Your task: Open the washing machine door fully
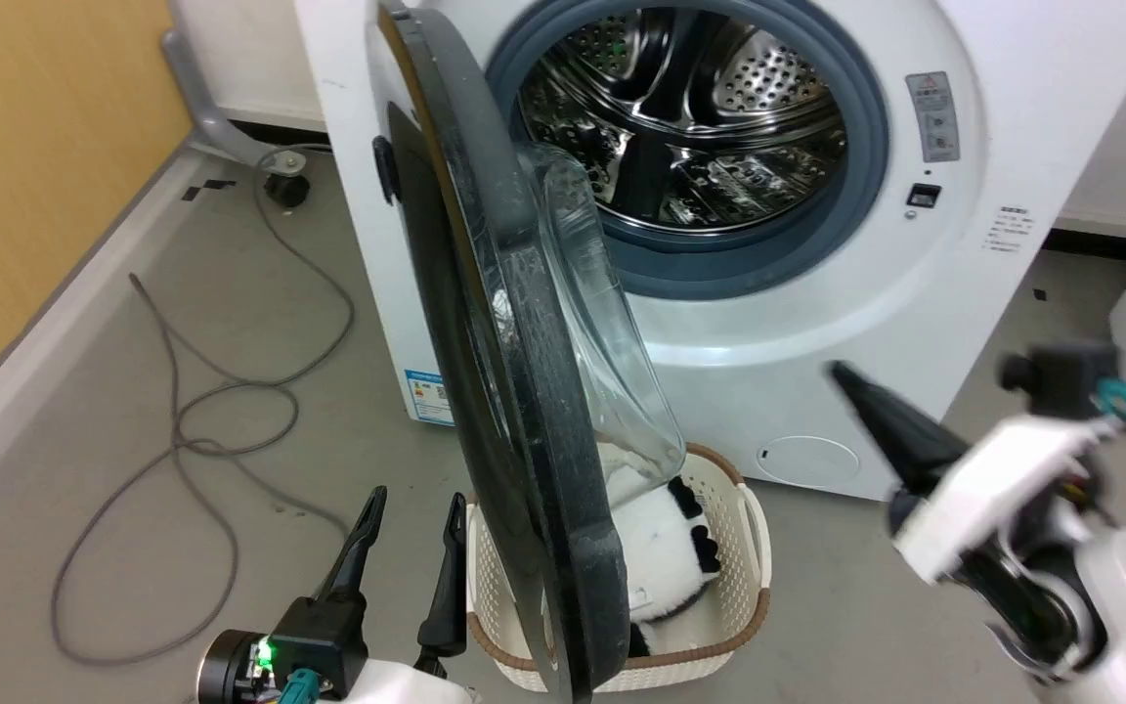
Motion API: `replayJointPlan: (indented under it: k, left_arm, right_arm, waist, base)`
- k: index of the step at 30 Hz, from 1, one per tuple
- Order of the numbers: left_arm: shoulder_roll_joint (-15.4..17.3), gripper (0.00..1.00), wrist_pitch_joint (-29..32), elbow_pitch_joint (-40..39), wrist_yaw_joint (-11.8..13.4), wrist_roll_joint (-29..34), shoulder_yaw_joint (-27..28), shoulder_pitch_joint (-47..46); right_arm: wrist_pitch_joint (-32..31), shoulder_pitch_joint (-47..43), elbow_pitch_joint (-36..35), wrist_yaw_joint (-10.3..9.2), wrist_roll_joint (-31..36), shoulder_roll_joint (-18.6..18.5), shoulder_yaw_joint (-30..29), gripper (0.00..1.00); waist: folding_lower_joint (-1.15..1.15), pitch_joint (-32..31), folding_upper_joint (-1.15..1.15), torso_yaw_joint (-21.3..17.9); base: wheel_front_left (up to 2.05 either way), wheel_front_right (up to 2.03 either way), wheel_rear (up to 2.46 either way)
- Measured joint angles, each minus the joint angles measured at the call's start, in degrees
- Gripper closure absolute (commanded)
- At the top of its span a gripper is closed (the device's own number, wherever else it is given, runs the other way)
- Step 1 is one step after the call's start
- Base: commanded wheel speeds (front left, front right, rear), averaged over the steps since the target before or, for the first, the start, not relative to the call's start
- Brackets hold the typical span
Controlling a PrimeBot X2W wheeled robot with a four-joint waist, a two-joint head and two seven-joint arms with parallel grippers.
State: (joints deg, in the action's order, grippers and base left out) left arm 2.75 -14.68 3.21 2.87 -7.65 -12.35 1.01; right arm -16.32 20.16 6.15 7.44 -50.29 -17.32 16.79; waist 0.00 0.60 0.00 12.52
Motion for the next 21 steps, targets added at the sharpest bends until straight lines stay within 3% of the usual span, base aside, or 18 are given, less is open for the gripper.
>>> replayJointPlan:
  k: [3,7,13,20,21]
  left_arm:
    - [0.00,0.00,-0.01,-0.11,0.07,-0.02,0.01,-0.03]
    - [0.00,0.00,0.00,-0.18,0.08,-0.02,0.08,-0.03]
    - [0.00,0.00,0.00,-0.27,0.05,-0.30,1.14,0.07]
    - [0.01,0.00,-0.01,-0.86,-0.02,-0.96,2.69,0.85]
    - [0.01,0.00,-0.01,-0.90,-0.03,-0.96,2.82,1.18]
  right_arm:
    - [8.92,-2.33,0.51,0.00,10.39,-3.52,0.04,1.00]
    - [17.58,-5.53,2.37,0.00,20.05,-3.82,-3.26,1.00]
    - [26.28,-12.59,2.66,0.00,29.78,2.18,-10.82,1.00]
    - [29.64,-19.98,0.76,0.00,37.49,10.58,-16.78,1.00]
    - [29.67,-20.78,0.54,0.00,38.58,11.29,-17.57,0.61]
  waist:
    - [0.00,0.16,0.00,-0.71]
    - [0.00,0.16,0.00,-1.50]
    - [0.00,-0.14,0.00,-2.51]
    - [0.00,-0.51,0.00,-3.46]
    - [0.00,-0.54,0.00,-3.55]
  base:
    - [0.00,0.00,0.00]
    - [0.00,0.00,0.00]
    - [0.00,0.00,0.00]
    - [0.00,0.00,0.00]
    - [0.00,0.00,0.00]
